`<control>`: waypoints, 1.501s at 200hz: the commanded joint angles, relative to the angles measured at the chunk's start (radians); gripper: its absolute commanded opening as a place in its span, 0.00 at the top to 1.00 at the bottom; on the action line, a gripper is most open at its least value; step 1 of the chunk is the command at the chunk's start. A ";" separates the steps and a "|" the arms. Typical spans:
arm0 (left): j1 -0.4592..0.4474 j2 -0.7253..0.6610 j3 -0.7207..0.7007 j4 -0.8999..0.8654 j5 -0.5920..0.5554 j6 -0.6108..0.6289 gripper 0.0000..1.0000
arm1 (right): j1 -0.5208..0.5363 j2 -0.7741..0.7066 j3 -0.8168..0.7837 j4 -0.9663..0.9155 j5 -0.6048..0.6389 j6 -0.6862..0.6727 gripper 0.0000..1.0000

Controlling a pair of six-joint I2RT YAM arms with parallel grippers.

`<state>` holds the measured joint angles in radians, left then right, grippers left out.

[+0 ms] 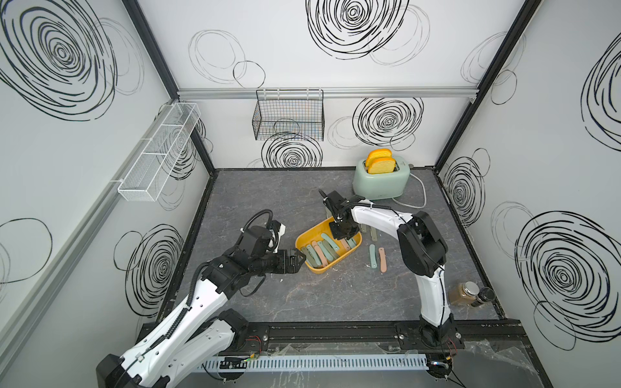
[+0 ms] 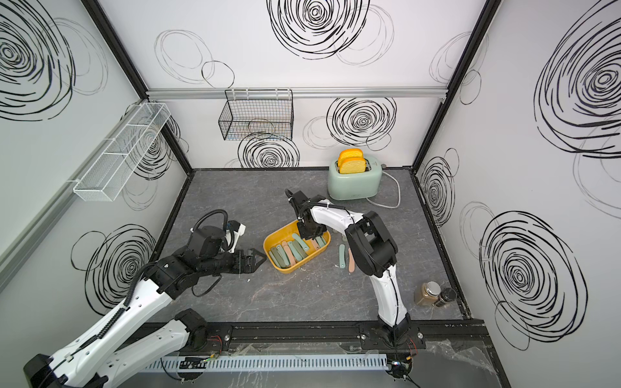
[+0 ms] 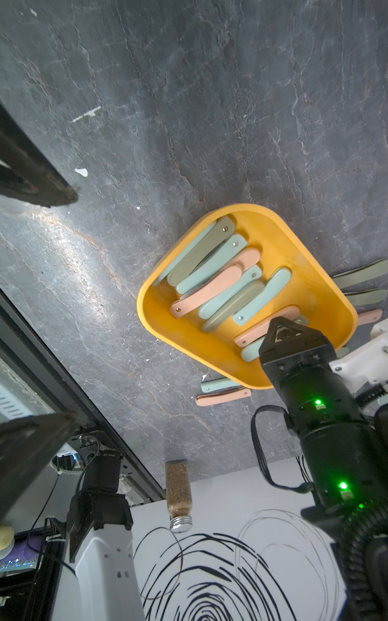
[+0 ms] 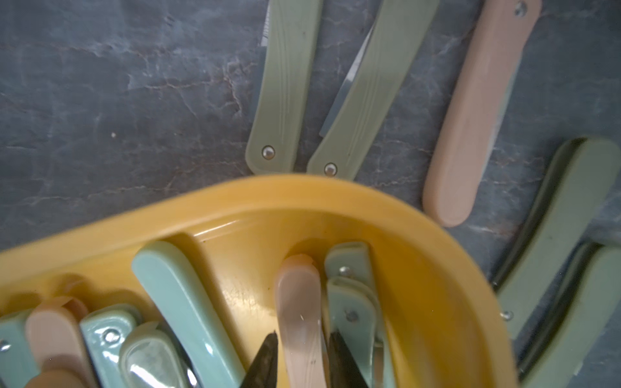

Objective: Take the fruit knife out of the storage box
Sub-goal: Pick up the fruit knife from the storage box.

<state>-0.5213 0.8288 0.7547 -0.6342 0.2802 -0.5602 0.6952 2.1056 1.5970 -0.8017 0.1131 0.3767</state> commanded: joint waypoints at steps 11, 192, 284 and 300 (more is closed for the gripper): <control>0.026 0.000 -0.014 0.018 0.020 0.020 0.02 | -0.006 0.045 0.024 -0.010 0.006 -0.019 0.70; 0.069 0.143 0.098 0.070 0.068 0.068 0.02 | -0.024 0.110 0.393 -0.185 -0.011 -0.055 0.79; 0.001 0.195 0.123 0.142 0.082 0.031 0.02 | -0.067 -0.070 0.256 -0.173 -0.039 0.001 0.79; -0.040 0.213 0.126 0.160 0.069 0.021 0.02 | -0.086 -0.130 0.179 -0.149 -0.051 0.019 0.79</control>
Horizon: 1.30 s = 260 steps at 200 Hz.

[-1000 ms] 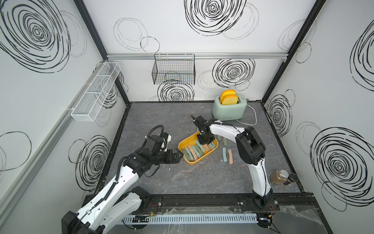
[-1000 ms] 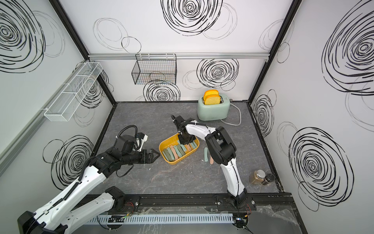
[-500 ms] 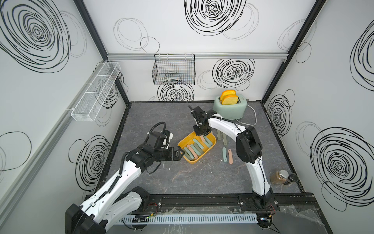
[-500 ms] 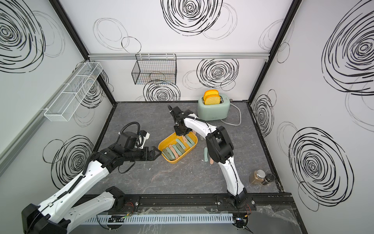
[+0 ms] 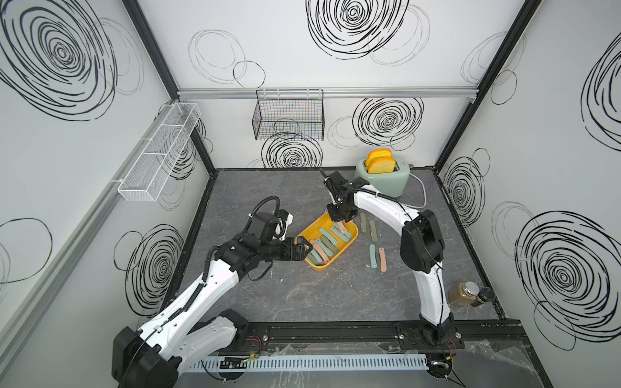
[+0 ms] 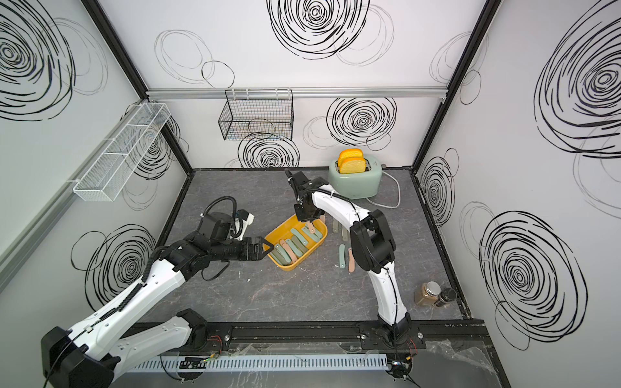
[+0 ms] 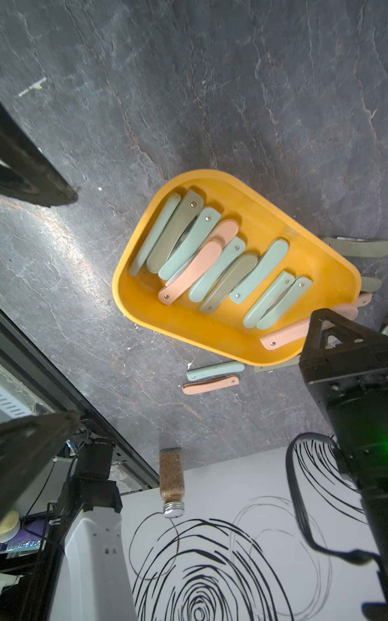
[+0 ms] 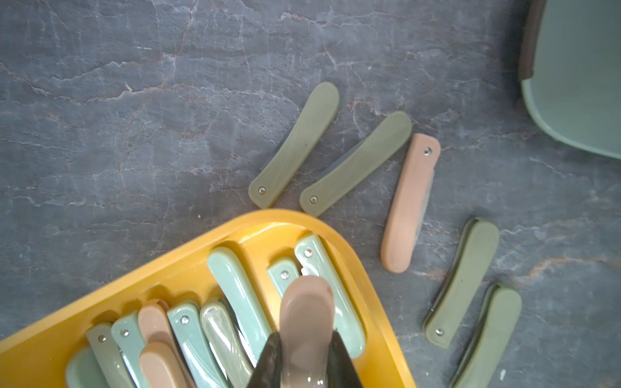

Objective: Take the fruit knife out of the storage box
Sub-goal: Pick up the fruit knife from the storage box, then place the fruit knife at the center of the board.

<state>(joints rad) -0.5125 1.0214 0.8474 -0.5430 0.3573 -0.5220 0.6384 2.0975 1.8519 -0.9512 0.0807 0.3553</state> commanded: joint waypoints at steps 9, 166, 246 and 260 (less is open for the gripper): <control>-0.074 0.033 0.036 0.080 -0.018 -0.023 0.02 | -0.038 -0.160 -0.126 0.014 -0.022 0.050 0.79; -0.272 0.087 0.018 0.137 -0.101 -0.070 0.02 | -0.078 -0.408 -0.781 0.290 -0.145 0.169 0.78; -0.272 0.074 0.005 0.139 -0.115 -0.080 0.02 | -0.081 -0.373 -0.796 0.305 -0.147 0.150 0.72; -0.271 0.072 0.006 0.141 -0.116 -0.081 0.02 | -0.085 -0.371 -0.795 0.303 -0.144 0.146 0.70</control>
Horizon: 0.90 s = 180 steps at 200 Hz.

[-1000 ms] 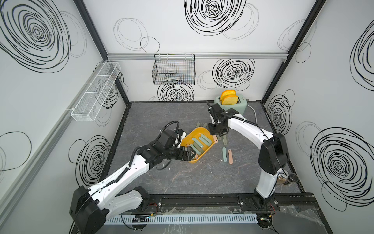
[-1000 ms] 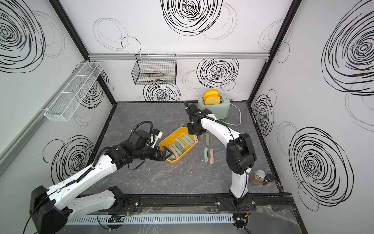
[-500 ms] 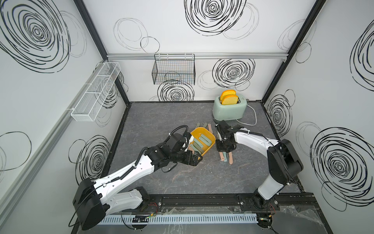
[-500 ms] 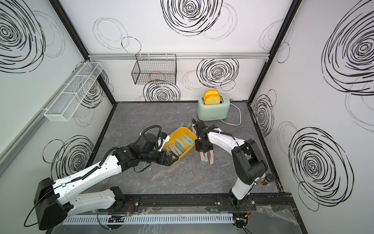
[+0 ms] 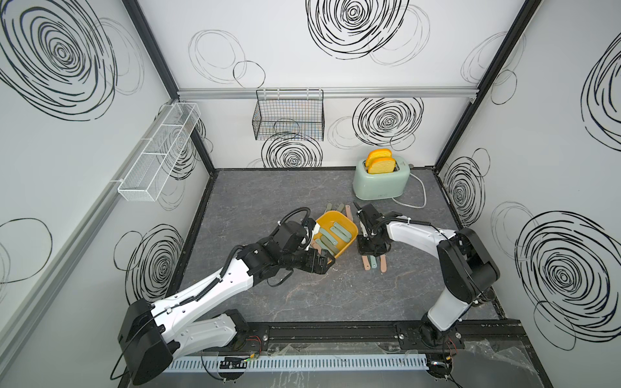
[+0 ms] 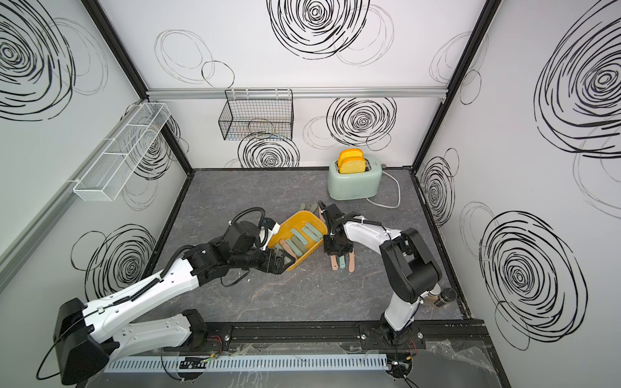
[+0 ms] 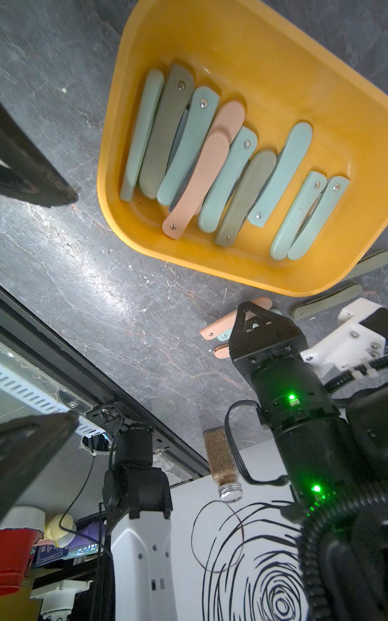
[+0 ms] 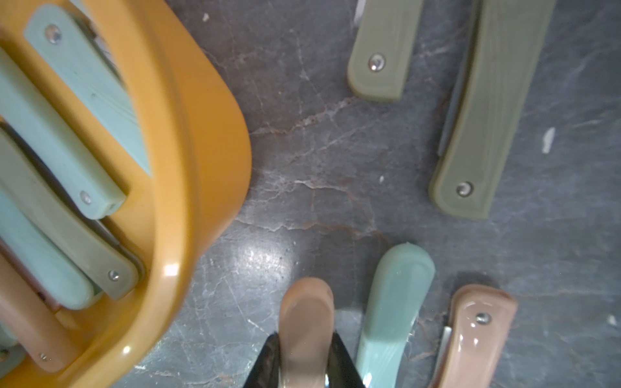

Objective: Take the fruit knife out of the storage box
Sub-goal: Place the fruit knife at the center of the board.

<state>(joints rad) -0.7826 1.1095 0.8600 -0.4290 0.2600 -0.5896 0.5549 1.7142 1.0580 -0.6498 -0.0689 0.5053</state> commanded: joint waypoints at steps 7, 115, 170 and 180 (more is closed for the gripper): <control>-0.001 -0.014 -0.006 0.029 -0.019 -0.014 0.02 | -0.003 0.011 -0.001 0.000 0.007 -0.006 0.69; 0.059 -0.012 0.062 -0.019 -0.015 0.023 0.02 | 0.063 -0.002 0.234 -0.163 0.144 -0.048 0.70; 0.115 -0.029 0.071 -0.058 -0.004 0.048 0.02 | 0.102 0.089 0.411 -0.203 0.149 -0.071 0.70; 0.129 -0.040 0.065 -0.064 0.000 0.052 0.02 | 0.106 0.116 0.437 -0.203 0.147 -0.082 0.70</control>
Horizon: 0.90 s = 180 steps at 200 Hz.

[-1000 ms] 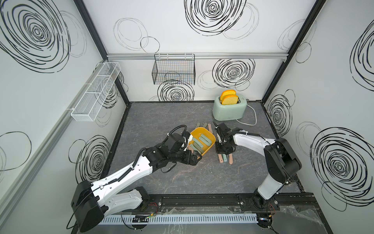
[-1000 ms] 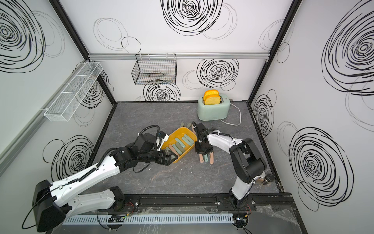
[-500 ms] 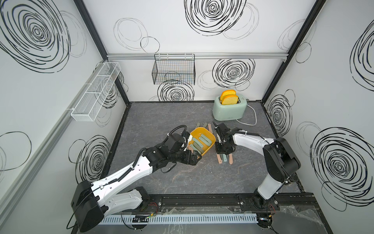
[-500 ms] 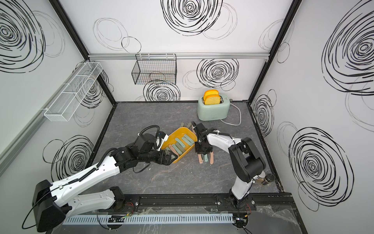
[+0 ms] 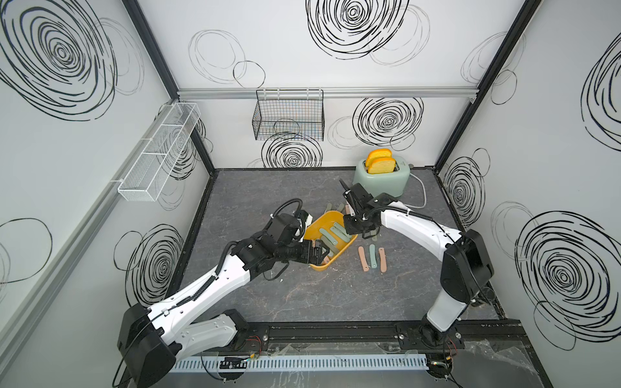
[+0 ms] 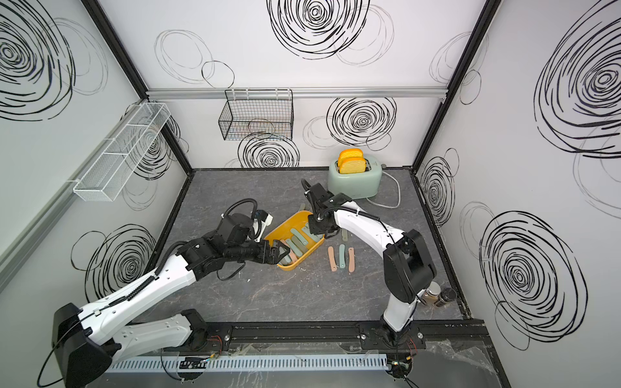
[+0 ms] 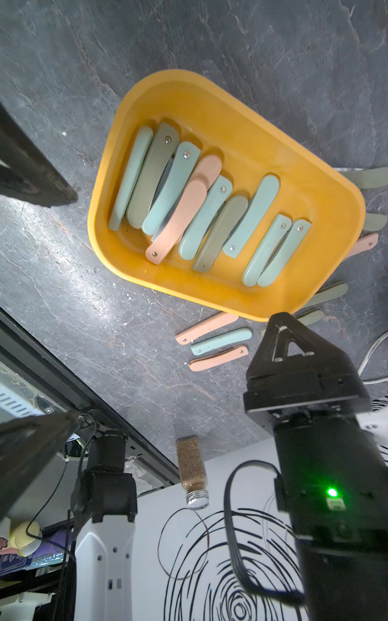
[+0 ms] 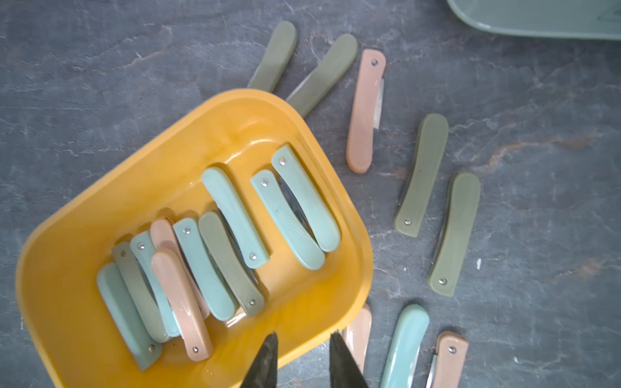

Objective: Take the fruit knife out of the storage box
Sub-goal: Place the fruit knife at the center of the board, then pick up the fruit knife from the storage box.

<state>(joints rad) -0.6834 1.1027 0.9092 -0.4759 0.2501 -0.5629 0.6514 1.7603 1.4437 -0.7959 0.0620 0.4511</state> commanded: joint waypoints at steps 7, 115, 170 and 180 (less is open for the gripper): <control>0.039 -0.041 0.013 -0.024 0.011 0.028 0.02 | 0.013 0.091 0.067 -0.056 0.016 -0.039 0.70; 0.170 -0.124 -0.059 -0.072 0.046 0.051 0.02 | 0.015 0.376 0.252 -0.043 0.027 -0.144 0.70; 0.216 -0.124 -0.072 -0.078 0.067 0.073 0.02 | 0.007 0.452 0.283 -0.033 0.011 -0.155 0.71; 0.224 -0.122 -0.076 -0.079 0.070 0.076 0.02 | 0.005 0.463 0.286 -0.029 0.005 -0.155 0.71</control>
<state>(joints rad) -0.4805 0.9913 0.8463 -0.5598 0.2989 -0.5156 0.6636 2.1826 1.7130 -0.8074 0.0822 0.3096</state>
